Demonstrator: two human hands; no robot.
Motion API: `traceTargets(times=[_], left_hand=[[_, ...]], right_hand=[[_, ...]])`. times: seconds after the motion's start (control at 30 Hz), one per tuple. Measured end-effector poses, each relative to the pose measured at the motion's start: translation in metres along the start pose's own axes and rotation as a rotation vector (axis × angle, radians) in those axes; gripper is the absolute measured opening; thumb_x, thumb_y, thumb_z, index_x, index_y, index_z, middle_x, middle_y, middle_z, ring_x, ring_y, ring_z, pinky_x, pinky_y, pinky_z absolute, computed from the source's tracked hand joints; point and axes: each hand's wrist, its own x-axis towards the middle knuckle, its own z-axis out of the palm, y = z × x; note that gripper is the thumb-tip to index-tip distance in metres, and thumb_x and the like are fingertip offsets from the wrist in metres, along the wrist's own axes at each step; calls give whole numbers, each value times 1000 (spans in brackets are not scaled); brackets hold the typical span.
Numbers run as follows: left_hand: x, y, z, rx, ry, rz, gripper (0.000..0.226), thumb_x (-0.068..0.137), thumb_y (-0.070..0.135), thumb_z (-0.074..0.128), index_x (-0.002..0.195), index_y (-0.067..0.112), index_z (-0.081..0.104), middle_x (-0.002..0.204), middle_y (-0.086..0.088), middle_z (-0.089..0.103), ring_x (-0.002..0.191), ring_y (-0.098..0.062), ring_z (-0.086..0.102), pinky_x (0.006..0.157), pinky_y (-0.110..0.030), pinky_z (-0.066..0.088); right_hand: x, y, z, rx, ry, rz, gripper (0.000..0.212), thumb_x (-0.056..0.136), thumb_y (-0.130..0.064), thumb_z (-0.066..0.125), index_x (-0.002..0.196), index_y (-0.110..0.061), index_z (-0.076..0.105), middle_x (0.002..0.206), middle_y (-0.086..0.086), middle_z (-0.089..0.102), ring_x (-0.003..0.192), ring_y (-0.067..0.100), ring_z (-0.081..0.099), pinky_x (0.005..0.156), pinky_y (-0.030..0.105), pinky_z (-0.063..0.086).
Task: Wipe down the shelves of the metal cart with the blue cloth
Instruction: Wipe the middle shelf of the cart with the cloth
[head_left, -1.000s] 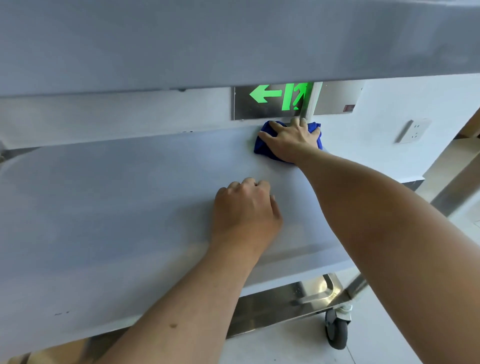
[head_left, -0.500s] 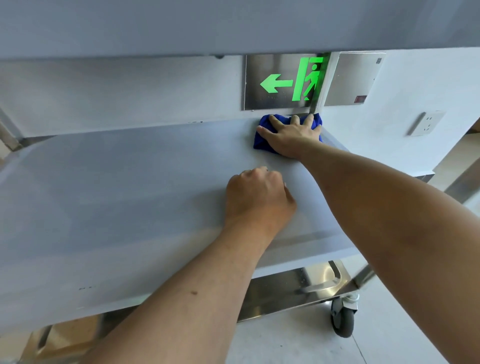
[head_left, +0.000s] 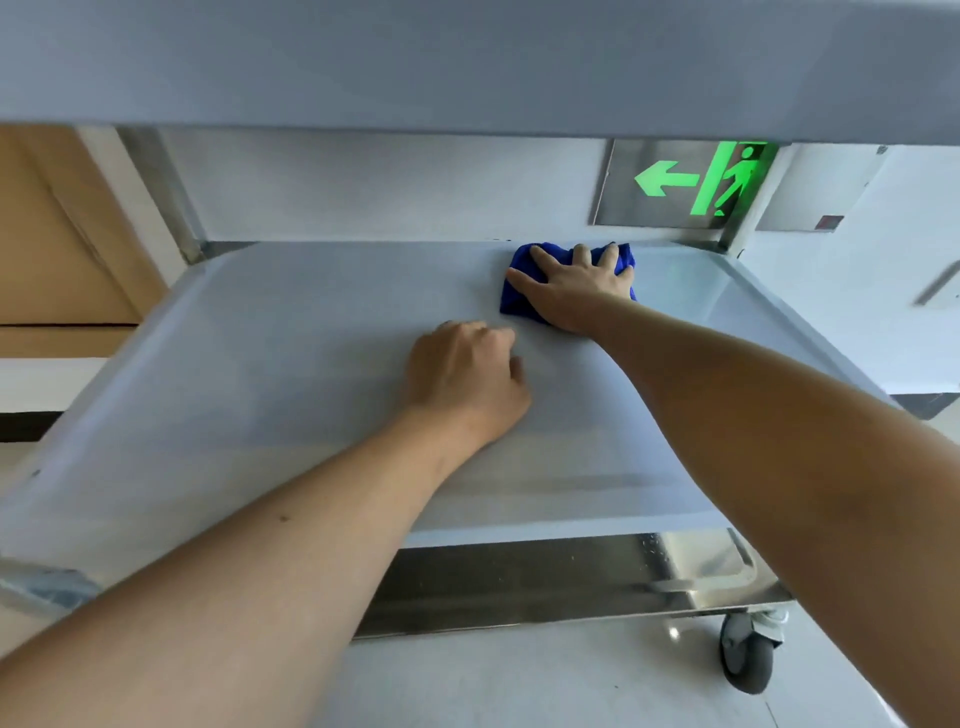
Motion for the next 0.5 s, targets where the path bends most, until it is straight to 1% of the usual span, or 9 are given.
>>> traceTargets(times=[0.1,0.23,0.3,0.4,0.5], left_hand=[[-15,-45,-13,22,33,-94,24,91,32,47,78,15,58,92,-4,68,91,-29,59,68,-33,43],[-34,-87,-31,54,69,-160,24,91,34,47,76,18,57,89,-2,67,88,-27,58,66,-31,38],[-44,-109,-41,93,79,-192,25,91,35,46,78,18,59,89,-1,66,88,-26,58,67,-32,42],[-58,-141,-59,109,68,-278,26,92,35,45,85,20,65,90,0,67,87,-25,58,73,-37,50],[-76,-164,-74,134,81,-336,25,92,35,46,85,21,65,86,2,66,83,-24,58,70,-37,50]], right_hand=[[-2,-43,4,-7,-6,-58,76,80,-83,16,149,-51,21,159,12,25,146,48,4,112,66,10],[-2,-102,9,2,-16,-137,73,82,-81,19,149,-51,22,159,10,24,146,48,4,111,67,12],[-2,-131,13,4,-12,-189,73,83,-80,19,149,-50,21,159,10,25,145,49,4,110,67,13],[-5,-172,18,8,-9,-240,74,83,-81,17,150,-50,21,159,11,24,146,49,3,110,68,12],[-10,-212,22,4,-9,-296,75,82,-81,15,150,-50,21,160,11,23,146,50,2,110,69,10]])
